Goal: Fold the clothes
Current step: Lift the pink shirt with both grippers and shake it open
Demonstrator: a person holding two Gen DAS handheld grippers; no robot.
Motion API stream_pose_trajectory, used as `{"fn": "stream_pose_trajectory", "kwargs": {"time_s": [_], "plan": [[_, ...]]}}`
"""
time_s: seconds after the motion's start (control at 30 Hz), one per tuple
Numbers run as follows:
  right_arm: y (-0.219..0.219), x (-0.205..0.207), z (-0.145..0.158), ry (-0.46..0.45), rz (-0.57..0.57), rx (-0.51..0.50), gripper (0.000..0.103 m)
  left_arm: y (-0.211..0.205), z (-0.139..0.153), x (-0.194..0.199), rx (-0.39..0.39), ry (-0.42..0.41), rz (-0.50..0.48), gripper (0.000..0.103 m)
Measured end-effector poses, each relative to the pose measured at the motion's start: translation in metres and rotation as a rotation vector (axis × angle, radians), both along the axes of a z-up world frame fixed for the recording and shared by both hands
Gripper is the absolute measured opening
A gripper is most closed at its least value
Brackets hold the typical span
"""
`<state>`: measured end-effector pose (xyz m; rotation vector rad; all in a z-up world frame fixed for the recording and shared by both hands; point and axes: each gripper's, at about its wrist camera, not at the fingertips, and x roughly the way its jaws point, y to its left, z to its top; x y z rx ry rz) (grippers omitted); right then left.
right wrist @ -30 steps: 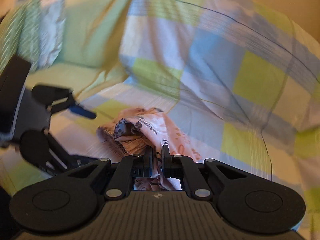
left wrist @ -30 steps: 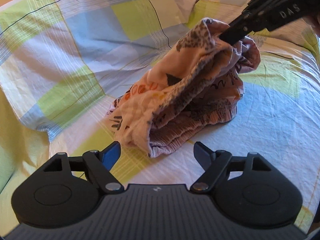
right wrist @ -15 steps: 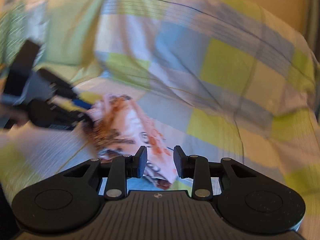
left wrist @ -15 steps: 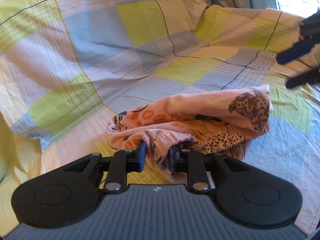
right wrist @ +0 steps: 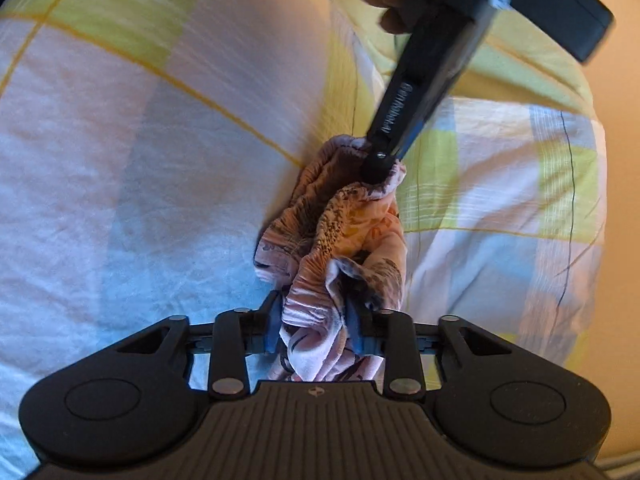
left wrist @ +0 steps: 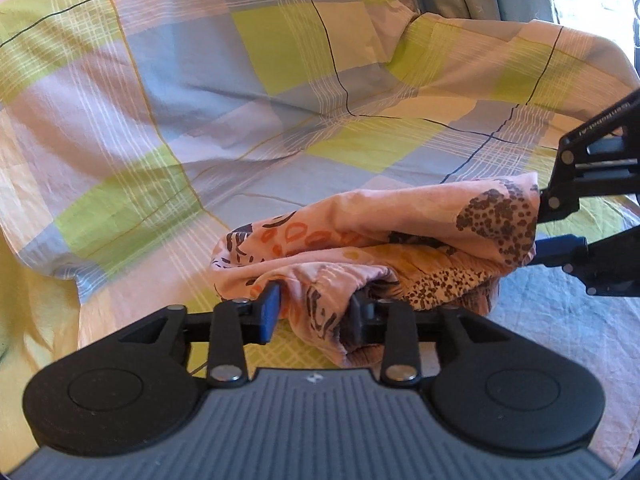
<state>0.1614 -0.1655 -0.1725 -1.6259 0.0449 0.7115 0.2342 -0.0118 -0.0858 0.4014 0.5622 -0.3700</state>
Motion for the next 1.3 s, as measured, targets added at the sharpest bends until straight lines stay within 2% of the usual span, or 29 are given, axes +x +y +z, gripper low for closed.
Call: {"fn": "stream_pose_trajectory", "kwargs": {"time_s": [0.07,0.1,0.23,0.3,0.47,0.57,0.6,0.67,0.7,0.77,0.83,0.9,1.1,1.2,1.3], "plan": [[-0.001,0.007,0.013,0.038,-0.043,0.078,0.018,0.005,-0.002,-0.005,-0.023,0.001,0.013,0.068],[-0.001,0.011,0.026,0.074,-0.080,0.156,0.018,0.008,-0.003,-0.008,-0.042,0.008,0.025,0.072],[-0.019,0.037,0.090,0.238,-0.261,0.508,0.017,0.020,-0.005,-0.019,-0.156,0.070,0.082,0.073],[-0.030,0.049,0.115,0.276,-0.323,0.636,0.017,0.022,-0.006,-0.023,-0.237,0.114,0.098,0.077],[-0.049,0.067,0.157,0.336,-0.382,0.814,0.017,0.011,-0.011,-0.013,-0.409,0.215,0.124,0.079],[-0.060,0.064,0.166,0.338,-0.392,0.877,0.017,0.001,-0.018,0.001,-0.456,0.248,0.149,0.078],[-0.064,0.064,0.167,0.344,-0.396,0.900,0.017,-0.002,-0.021,0.006,-0.468,0.259,0.153,0.073],[-0.070,0.066,0.168,0.356,-0.406,0.938,0.017,-0.007,-0.025,0.014,-0.484,0.284,0.142,0.044],[-0.073,0.067,0.168,0.357,-0.411,0.946,0.017,-0.010,-0.027,0.018,-0.486,0.293,0.139,0.021],[-0.077,0.070,0.167,0.348,-0.422,0.943,0.017,-0.009,-0.023,0.018,-0.457,0.280,0.142,0.010],[-0.082,0.071,0.167,0.333,-0.442,0.938,0.016,-0.006,-0.014,0.015,-0.423,0.252,0.140,0.008],[-0.090,0.070,0.168,0.324,-0.471,0.948,0.016,0.000,0.006,0.005,-0.360,0.190,0.135,0.007],[-0.108,0.041,0.195,0.317,-0.485,1.014,0.012,0.003,0.107,-0.045,-0.103,-0.087,0.099,0.007],[-0.112,0.012,0.222,0.281,-0.452,1.059,0.012,-0.003,0.160,-0.077,0.019,-0.225,0.070,0.007],[-0.118,-0.018,0.257,0.241,-0.409,1.114,0.012,-0.012,0.205,-0.112,0.089,-0.333,0.049,0.007]]}}
